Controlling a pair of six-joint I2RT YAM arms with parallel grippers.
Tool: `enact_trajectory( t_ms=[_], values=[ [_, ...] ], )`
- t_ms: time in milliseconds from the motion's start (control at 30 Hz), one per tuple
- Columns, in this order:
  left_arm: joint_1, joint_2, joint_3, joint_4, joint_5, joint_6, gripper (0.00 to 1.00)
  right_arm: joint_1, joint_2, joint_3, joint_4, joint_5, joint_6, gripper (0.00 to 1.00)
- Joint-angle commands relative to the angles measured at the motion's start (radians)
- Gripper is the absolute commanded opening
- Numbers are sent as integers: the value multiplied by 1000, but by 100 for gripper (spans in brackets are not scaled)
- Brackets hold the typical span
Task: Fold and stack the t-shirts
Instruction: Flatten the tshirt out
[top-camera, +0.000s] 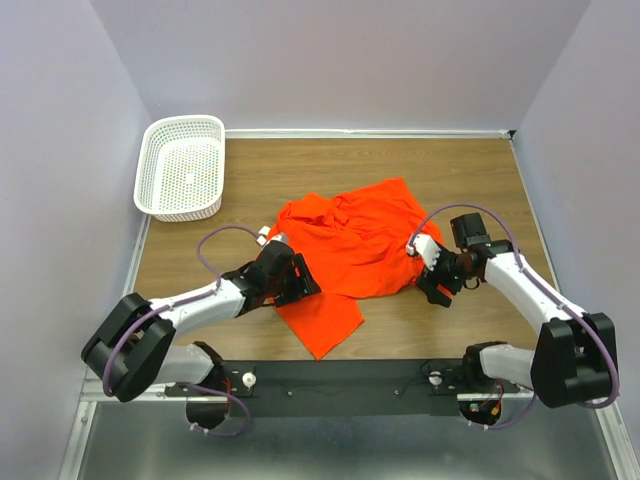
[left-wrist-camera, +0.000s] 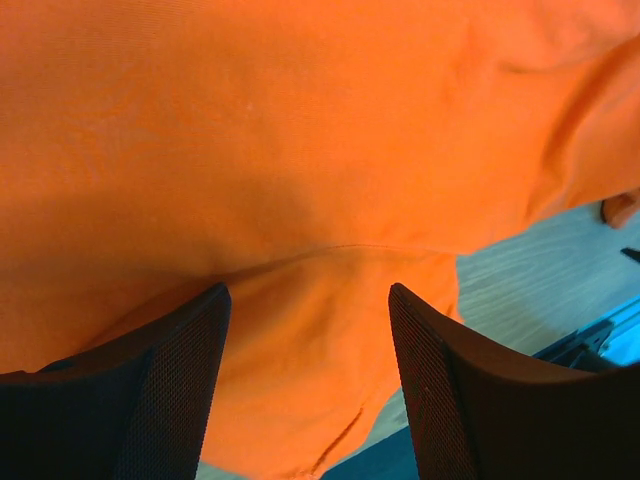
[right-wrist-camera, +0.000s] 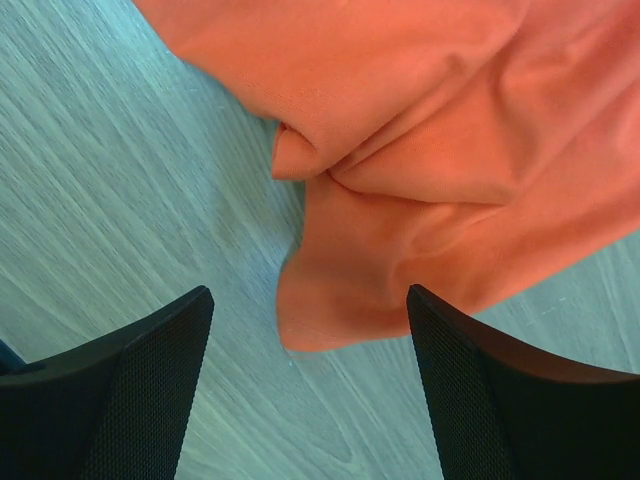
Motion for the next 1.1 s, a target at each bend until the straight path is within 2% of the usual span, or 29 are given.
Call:
enact_trajectory(
  t_ms=[0,167,267,333,400,500,567,600,700,800,867,967,1067],
  values=[
    [-7,28,18,-65,-88,-55,72,0,18,7,3,-7,-39,85],
    [-13,14,-2,-77,-26,-45,67,0,66,-16,31,14,-37,81],
    [-12,-59,-21,-125,-20,-52,67,0,89,-34,49,45,-39,72],
    [-13,-124,-30,-174,-14,-60,67,-1,100,-49,58,69,-42,63],
    [-13,-183,-36,-221,-12,-66,67,0,101,-54,60,86,-42,41],
    [-12,-249,-47,-273,-12,-81,67,0,78,-59,55,104,-46,20],
    [-12,-274,-47,-295,-12,-83,67,0,49,-59,43,135,-63,13],
    [-12,-294,-44,-321,-15,-83,67,0,31,-56,8,187,-77,3],
    [-10,-335,-7,-373,-44,-68,67,0,-151,-59,-88,294,-175,1],
    [-2,-380,44,-415,-68,-8,69,0,-247,-45,-231,386,-233,1],
    [16,-397,114,-425,-144,38,73,-3,-303,-42,-283,448,-259,1],
    [57,-420,206,-383,-161,180,86,-44,-343,-36,-322,500,-298,1],
    [137,-408,272,-263,-128,329,90,-52,-310,0,-348,485,-286,1]
  ],
)
